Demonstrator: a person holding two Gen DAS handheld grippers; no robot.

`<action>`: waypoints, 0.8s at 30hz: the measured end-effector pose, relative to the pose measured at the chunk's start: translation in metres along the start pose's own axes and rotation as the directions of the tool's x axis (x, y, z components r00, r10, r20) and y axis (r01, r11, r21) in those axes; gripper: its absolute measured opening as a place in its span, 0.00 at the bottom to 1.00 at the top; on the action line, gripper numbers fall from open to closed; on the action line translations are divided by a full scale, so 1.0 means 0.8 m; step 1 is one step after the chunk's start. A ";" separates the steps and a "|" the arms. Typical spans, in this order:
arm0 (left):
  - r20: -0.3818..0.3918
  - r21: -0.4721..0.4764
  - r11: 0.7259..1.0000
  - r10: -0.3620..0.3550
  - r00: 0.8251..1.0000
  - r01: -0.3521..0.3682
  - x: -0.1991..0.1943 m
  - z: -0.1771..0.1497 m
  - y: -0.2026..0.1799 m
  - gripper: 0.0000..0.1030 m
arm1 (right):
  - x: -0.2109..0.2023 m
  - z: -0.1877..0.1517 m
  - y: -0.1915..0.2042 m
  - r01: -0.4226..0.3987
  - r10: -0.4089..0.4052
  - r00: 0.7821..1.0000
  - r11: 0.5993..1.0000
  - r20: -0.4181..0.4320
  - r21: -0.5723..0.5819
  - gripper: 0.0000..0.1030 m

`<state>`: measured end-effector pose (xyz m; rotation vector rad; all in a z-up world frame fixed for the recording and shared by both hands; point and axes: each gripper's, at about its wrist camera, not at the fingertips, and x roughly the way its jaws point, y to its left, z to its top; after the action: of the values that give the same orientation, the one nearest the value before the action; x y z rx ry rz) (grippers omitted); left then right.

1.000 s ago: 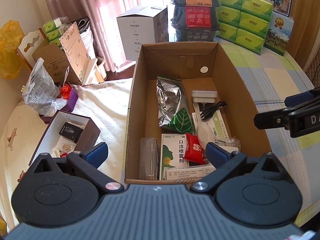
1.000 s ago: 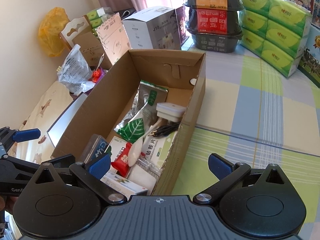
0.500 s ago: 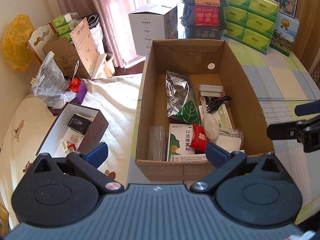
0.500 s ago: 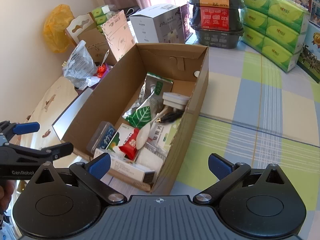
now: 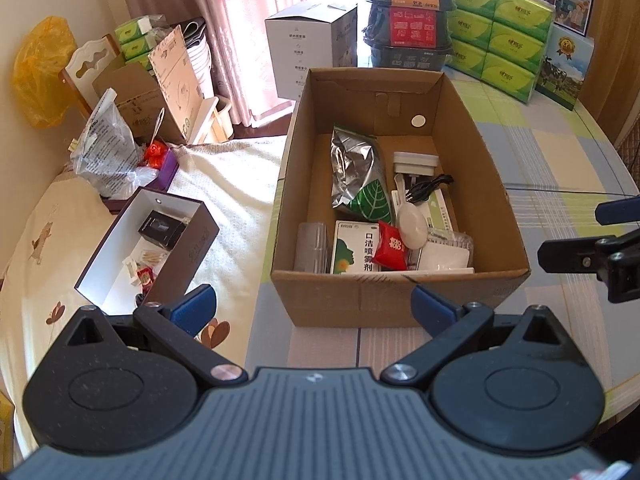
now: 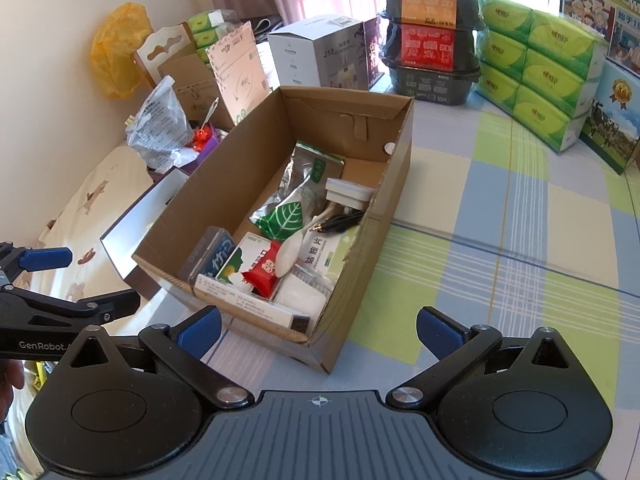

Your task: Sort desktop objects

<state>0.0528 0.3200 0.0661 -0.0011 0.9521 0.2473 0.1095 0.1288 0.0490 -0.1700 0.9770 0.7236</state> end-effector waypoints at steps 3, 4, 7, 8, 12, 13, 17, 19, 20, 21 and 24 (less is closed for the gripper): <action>0.001 -0.013 1.000 0.000 1.000 0.000 -0.007 -0.007 0.003 0.99 | -0.007 -0.004 0.005 0.002 -0.002 1.000 1.000 0.006 -0.005 0.98; 0.006 -0.021 1.000 -0.001 1.000 0.001 -0.010 -0.010 0.004 0.99 | -0.009 -0.005 0.007 0.000 0.000 1.000 1.000 0.008 -0.004 0.98; 0.015 -0.039 0.999 -0.015 1.000 0.015 -0.019 -0.018 0.007 0.99 | -0.016 -0.012 0.011 -0.009 0.009 1.000 1.000 0.013 0.000 0.98; 0.018 -0.048 0.999 -0.016 1.000 0.017 -0.022 -0.020 0.008 0.99 | -0.018 -0.014 0.012 -0.011 0.011 1.000 1.000 0.014 0.001 0.98; 0.027 -0.077 0.997 -0.010 1.000 0.012 -0.035 -0.031 0.013 0.99 | -0.025 -0.023 0.019 -0.007 0.007 1.000 1.000 0.017 -0.006 0.98; 0.030 -0.084 0.996 -0.008 1.000 0.011 -0.039 -0.034 0.014 0.99 | -0.027 -0.025 0.020 -0.004 0.004 1.000 1.000 0.019 -0.008 0.98; 0.041 -0.097 0.995 0.004 0.999 0.000 -0.053 -0.045 0.015 0.99 | -0.035 -0.034 0.023 0.009 -0.009 1.000 1.000 0.029 -0.006 0.98; 0.052 -0.096 0.995 0.023 0.998 -0.018 -0.061 -0.050 0.015 0.99 | -0.040 -0.039 0.022 -0.002 0.002 1.000 1.000 0.030 0.008 0.98; 0.053 -0.093 0.995 0.030 0.998 -0.024 -0.064 -0.052 0.014 0.99 | -0.042 -0.042 0.023 -0.006 0.006 1.000 1.000 0.030 0.011 0.98; 0.053 -0.089 0.996 0.030 0.998 -0.026 -0.066 -0.054 0.014 0.99 | -0.044 -0.045 0.023 -0.007 0.006 1.000 1.000 0.029 0.011 0.98; 0.044 -0.081 0.996 0.029 0.999 -0.025 -0.070 -0.060 0.010 0.99 | -0.048 -0.054 0.026 -0.005 0.005 1.000 1.000 0.028 0.016 0.98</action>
<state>-0.0188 0.3106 0.0842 -0.0567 0.8974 0.3093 0.0531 0.1066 0.0588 -0.1434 0.9570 0.7206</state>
